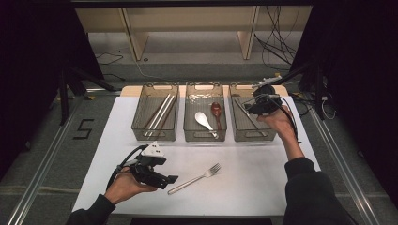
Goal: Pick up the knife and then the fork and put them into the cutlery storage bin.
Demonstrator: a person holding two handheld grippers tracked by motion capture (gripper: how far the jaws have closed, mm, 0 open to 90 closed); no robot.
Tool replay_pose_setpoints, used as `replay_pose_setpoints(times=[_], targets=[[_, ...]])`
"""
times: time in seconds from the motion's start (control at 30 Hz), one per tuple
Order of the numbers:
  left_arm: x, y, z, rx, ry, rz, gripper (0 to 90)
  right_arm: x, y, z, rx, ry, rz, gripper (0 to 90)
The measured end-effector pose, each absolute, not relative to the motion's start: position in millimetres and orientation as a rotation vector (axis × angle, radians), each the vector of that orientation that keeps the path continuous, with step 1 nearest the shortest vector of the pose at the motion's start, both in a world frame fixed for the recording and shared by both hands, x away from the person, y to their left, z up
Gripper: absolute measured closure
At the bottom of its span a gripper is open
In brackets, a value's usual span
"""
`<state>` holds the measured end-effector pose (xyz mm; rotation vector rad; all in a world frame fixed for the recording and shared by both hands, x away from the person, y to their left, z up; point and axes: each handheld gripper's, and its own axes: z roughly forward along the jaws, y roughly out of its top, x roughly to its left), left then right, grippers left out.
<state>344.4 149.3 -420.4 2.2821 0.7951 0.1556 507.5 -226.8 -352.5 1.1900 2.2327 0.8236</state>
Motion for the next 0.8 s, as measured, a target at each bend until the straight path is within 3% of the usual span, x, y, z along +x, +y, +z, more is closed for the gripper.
replay_pose_setpoints(times=[0.3,0.8], targets=[[344,141,-423,2.337,0.8,0.146,20.4,457,-224,-352,1.117,2.314,0.976,36.9],[346,116,-435,2.509,0.785,0.12,21.9,383,-226,-383,1.082,2.372,1.133,33.8]])
